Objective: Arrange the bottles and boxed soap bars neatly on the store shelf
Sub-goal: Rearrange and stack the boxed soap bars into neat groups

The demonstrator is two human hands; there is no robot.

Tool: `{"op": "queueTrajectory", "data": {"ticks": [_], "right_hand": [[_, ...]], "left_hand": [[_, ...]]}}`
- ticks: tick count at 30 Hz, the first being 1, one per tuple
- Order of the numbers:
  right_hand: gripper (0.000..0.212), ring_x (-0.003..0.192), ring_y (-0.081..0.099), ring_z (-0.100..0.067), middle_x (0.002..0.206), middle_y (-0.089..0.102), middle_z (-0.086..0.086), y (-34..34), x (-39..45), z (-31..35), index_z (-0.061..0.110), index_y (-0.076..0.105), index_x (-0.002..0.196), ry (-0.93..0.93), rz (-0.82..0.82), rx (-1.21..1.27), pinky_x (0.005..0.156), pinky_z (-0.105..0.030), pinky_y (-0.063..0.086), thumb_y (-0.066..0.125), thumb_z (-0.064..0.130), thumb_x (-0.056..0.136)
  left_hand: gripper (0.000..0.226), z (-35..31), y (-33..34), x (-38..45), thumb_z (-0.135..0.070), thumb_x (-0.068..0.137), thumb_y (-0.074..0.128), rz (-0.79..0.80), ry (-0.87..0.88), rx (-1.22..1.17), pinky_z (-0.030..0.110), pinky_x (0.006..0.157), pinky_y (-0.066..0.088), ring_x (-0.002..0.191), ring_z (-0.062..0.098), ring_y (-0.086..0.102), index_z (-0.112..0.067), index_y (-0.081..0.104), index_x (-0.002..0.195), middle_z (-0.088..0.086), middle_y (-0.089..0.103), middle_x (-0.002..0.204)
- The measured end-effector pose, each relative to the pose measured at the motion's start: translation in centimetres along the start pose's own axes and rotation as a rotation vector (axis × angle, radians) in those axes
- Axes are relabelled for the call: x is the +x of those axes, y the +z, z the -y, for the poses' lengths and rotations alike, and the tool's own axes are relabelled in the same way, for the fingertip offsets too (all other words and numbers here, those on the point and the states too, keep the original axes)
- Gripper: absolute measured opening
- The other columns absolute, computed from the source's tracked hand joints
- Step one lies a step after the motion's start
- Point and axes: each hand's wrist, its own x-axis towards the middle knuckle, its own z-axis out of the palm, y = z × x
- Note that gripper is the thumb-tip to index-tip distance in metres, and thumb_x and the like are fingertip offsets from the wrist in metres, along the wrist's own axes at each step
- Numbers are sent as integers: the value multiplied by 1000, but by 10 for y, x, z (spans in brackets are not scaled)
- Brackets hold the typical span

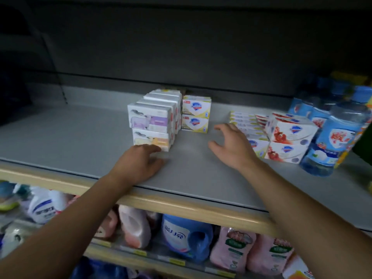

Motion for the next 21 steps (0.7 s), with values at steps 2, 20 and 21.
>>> {"op": "queueTrajectory", "data": {"ticks": [2,20,21], "right_hand": [[52,128,46,-25,138,50,-5,10,24,9,16,51,137,-17,-12,-1,101,-33,38,63,29,89],[64,115,43,-37,131,46,-14,52,152,4,10,49,135,-17,-158,-445,94,-44,41,76,32,81],[63,115,43,-36,129,46,-14,52,150,5,11,49,133,-26,-178,-447,94,-43,40,77,32,80]], "left_hand": [[42,11,1,-1,-49,87,60,5,22,20,29,85,47,103,29,63,-19,69,115,6,72,106],[62,24,21,7,-71,77,33,22,3,158,34,98,39,115,22,49,-29,61,113,-9,58,119],[61,24,21,7,-71,78,34,21,4,160,34,98,39,115,22,49,-29,61,113,-9,58,119]]}}
